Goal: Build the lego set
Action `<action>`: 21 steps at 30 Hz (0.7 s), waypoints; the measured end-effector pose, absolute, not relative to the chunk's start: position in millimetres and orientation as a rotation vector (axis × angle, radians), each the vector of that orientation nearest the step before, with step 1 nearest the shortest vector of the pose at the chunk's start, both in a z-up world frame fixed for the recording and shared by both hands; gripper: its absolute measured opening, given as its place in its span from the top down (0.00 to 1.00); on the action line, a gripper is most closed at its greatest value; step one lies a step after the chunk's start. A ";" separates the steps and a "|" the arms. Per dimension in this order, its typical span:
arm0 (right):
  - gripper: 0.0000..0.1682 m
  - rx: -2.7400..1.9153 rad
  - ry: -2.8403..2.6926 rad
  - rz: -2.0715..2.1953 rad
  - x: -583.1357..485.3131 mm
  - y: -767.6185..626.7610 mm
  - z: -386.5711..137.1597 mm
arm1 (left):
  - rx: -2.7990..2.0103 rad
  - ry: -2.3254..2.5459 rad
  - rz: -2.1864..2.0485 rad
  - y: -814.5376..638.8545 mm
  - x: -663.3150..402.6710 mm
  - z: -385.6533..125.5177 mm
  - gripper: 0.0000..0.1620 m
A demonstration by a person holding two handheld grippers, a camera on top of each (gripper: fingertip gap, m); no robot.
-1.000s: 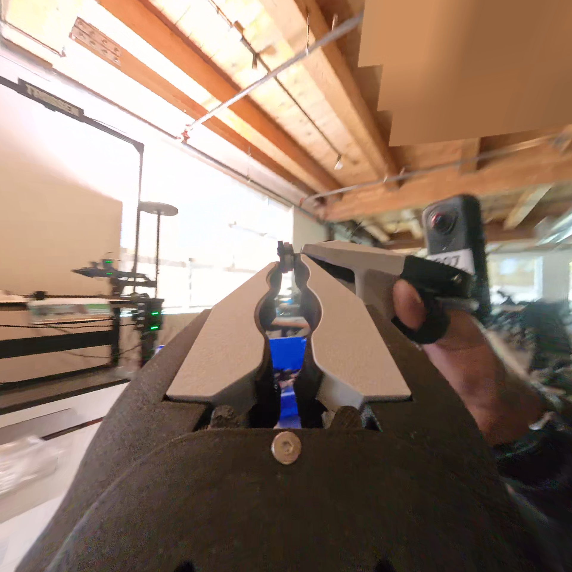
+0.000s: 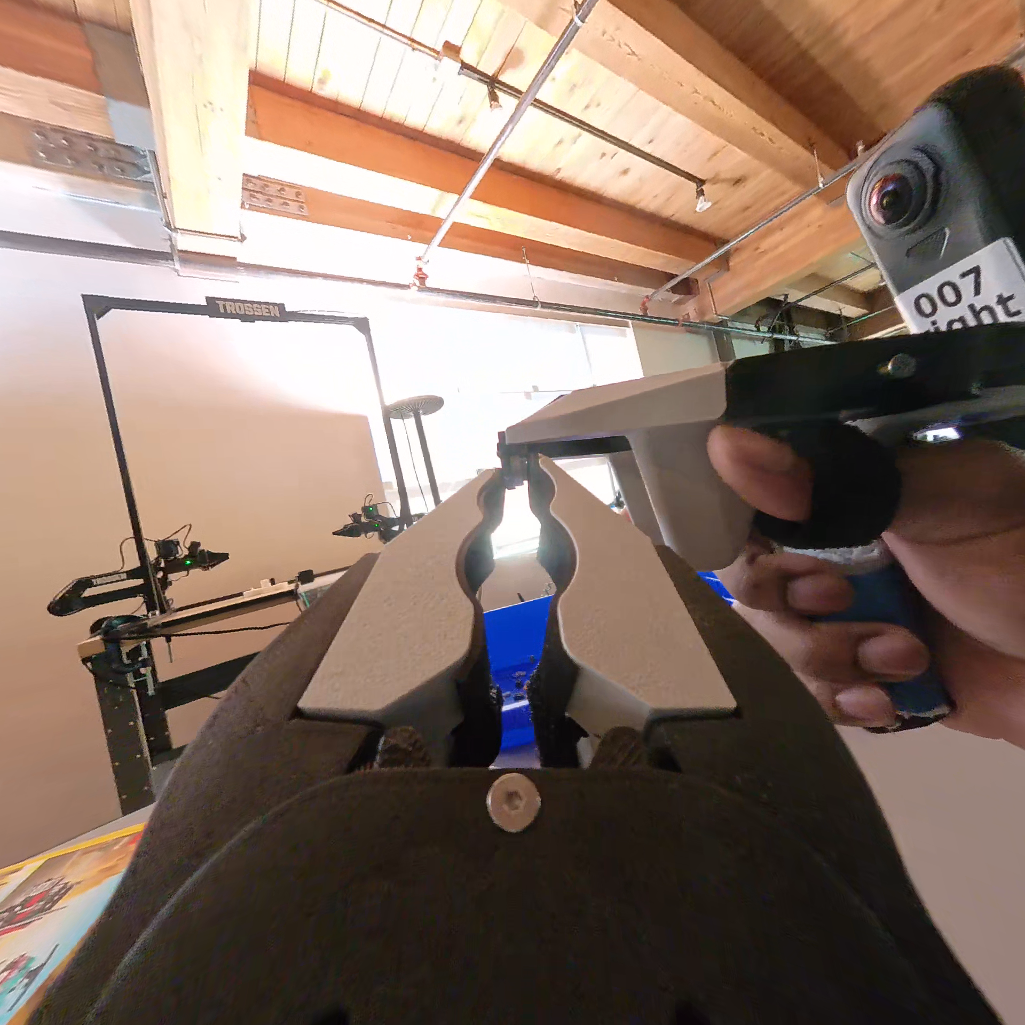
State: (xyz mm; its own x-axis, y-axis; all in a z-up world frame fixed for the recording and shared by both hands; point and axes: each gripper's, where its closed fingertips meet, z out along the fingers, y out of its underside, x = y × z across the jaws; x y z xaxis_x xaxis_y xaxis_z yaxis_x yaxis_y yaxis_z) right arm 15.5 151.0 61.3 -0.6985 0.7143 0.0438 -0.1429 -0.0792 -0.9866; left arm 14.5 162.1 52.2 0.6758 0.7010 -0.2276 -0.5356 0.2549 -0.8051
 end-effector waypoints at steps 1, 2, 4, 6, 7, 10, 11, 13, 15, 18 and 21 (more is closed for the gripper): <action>0.91 -0.620 -1.597 1.837 16.3 150.9 61.9 | -1.007 -0.188 0.849 162.2 15.2 52.8 0.94; 0.91 -0.617 -1.598 1.837 17.0 150.8 62.4 | -1.006 -0.186 0.847 162.1 15.9 53.3 0.94; 0.91 -0.602 -1.606 1.835 18.2 150.5 63.0 | -1.006 -0.180 0.851 162.0 17.1 54.1 0.94; 0.91 -0.575 -1.606 1.847 20.8 150.2 64.9 | -1.001 -0.170 0.852 161.8 19.5 56.2 0.94; 0.91 -0.562 -1.606 1.848 21.8 150.1 65.9 | -0.999 -0.167 0.855 161.8 20.7 57.1 0.94; 0.91 -0.538 -1.600 1.828 23.4 149.7 67.6 | -0.996 -0.166 0.864 161.5 22.3 59.0 0.94; 0.91 -0.539 -1.592 1.820 23.4 150.0 68.0 | -0.997 -0.168 0.870 161.6 22.3 59.3 0.94; 0.91 -0.536 -1.562 1.791 23.2 151.0 68.4 | -1.001 -0.177 0.884 162.6 22.3 59.5 0.94; 0.91 -0.521 -1.516 1.717 22.8 152.6 68.9 | -1.004 -0.187 0.900 163.9 22.2 59.7 0.94; 0.91 -0.496 -1.469 1.623 22.5 153.0 69.3 | -1.005 -0.200 0.920 164.1 22.0 59.7 0.94; 0.92 -0.486 -1.444 1.568 21.6 153.6 68.5 | -1.013 -0.205 0.938 164.5 21.2 58.9 0.94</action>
